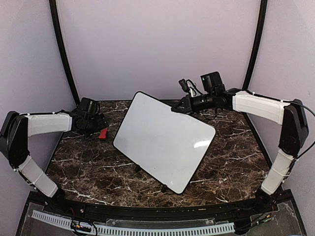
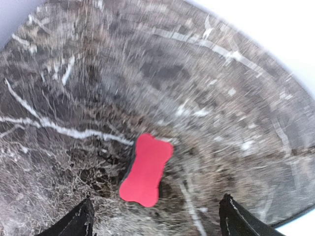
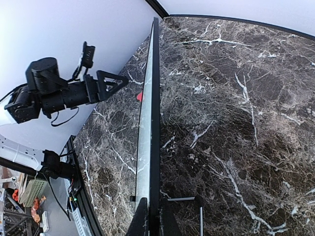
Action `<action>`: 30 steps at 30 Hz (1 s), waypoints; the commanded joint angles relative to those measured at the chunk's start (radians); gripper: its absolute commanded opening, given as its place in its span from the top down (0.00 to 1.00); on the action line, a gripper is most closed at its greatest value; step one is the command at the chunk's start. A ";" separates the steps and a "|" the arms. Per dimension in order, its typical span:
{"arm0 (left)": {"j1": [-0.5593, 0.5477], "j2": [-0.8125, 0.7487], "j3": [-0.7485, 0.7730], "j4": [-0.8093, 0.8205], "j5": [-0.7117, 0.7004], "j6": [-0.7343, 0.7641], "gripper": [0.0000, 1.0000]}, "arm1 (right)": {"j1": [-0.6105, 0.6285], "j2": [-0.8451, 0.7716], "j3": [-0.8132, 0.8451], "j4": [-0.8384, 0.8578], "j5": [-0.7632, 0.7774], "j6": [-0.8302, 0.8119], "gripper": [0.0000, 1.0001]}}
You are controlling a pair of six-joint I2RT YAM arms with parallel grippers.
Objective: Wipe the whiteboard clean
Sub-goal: Place the whiteboard eraser at the corner of the board, then place the whiteboard on the whiteboard stand.
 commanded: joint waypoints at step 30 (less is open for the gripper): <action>-0.595 -0.482 -0.445 0.313 0.027 0.230 0.23 | 0.048 0.118 0.160 -0.334 0.008 -0.210 1.00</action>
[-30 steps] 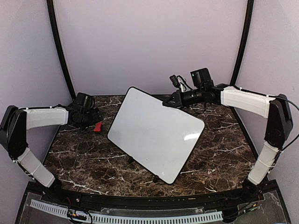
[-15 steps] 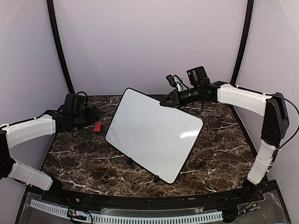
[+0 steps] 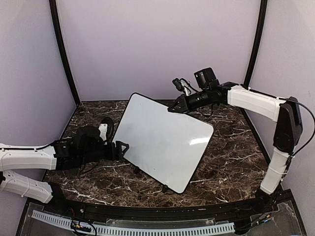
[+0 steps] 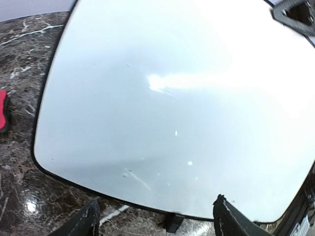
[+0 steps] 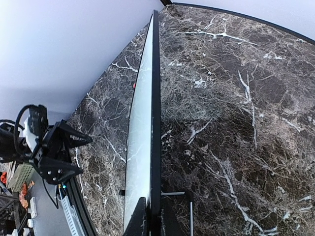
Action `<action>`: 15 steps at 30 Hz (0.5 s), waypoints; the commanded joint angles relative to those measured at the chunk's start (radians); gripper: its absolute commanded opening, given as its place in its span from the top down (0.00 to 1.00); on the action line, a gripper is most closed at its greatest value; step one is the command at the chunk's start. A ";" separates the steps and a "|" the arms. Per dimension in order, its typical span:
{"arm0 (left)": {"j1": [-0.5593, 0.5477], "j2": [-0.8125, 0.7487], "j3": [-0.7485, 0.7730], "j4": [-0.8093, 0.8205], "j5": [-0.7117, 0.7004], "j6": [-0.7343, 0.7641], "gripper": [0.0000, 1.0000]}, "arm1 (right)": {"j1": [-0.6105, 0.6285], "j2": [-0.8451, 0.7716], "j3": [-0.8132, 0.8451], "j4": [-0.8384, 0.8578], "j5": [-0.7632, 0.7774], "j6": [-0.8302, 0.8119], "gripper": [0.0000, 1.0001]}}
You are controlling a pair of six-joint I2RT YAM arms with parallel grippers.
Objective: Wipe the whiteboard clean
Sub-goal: Place the whiteboard on the whiteboard stand.
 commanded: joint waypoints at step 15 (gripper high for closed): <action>-0.252 0.092 -0.093 0.121 -0.182 0.040 0.25 | -0.035 -0.042 -0.006 -0.176 -0.093 -0.116 1.00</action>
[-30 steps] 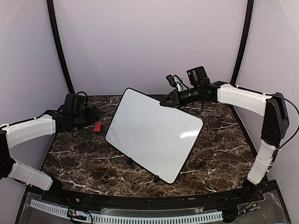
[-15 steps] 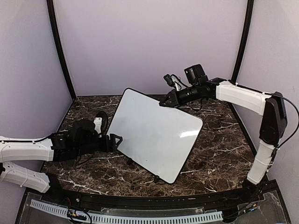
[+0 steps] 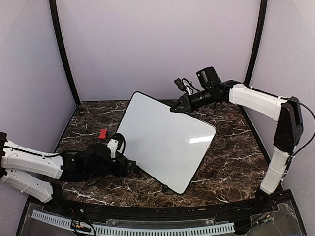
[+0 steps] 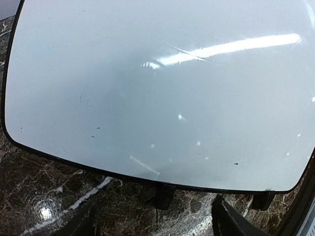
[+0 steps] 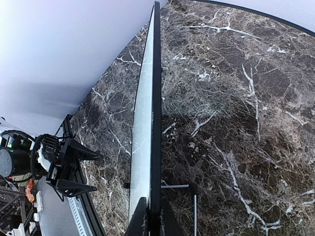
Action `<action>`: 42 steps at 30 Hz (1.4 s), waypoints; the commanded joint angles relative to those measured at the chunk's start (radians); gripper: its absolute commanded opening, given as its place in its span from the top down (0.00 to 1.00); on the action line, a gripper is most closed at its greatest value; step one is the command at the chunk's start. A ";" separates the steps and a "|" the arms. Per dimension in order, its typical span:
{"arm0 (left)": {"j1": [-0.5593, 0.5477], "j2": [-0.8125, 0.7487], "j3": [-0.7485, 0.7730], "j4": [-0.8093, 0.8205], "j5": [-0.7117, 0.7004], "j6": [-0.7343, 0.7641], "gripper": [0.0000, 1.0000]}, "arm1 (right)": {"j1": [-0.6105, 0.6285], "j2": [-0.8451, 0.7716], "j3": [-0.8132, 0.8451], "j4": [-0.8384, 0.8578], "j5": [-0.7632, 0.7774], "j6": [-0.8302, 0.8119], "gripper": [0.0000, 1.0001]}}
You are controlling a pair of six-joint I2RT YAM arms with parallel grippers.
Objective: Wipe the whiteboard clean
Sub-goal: Place the whiteboard on the whiteboard stand.
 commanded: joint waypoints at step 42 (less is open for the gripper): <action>-0.071 0.250 0.016 0.176 -0.077 0.088 0.27 | -0.052 -0.077 0.094 -0.182 -0.058 0.026 1.00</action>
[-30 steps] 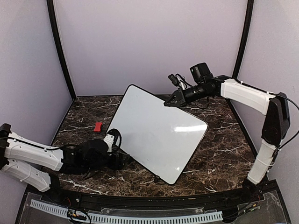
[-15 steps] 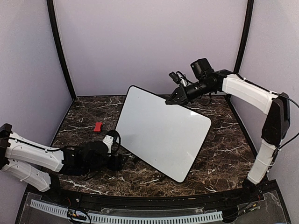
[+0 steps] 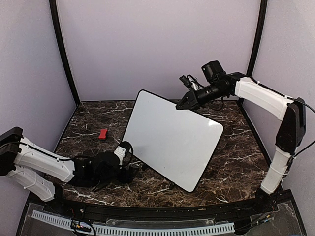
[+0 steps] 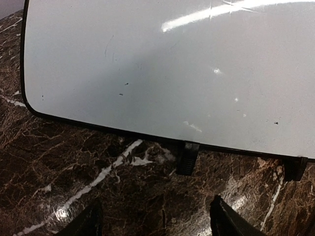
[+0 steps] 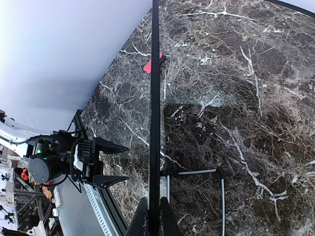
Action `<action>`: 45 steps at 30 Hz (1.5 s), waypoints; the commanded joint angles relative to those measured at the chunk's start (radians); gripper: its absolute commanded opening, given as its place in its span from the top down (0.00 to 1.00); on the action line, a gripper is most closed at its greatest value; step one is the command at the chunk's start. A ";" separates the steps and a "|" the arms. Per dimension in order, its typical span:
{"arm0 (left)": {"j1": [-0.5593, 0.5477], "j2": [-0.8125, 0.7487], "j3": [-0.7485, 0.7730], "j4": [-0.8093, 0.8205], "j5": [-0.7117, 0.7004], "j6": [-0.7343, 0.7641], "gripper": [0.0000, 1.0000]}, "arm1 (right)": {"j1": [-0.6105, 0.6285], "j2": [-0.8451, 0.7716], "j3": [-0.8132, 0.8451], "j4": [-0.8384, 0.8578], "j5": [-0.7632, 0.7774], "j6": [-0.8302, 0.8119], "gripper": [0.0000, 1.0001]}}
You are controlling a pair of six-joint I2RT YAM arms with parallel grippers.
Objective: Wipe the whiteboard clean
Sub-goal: Place the whiteboard on the whiteboard stand.
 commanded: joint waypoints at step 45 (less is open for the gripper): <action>0.104 0.344 0.155 0.177 0.211 0.253 0.73 | -0.030 -0.033 0.035 -0.042 0.003 -0.044 1.00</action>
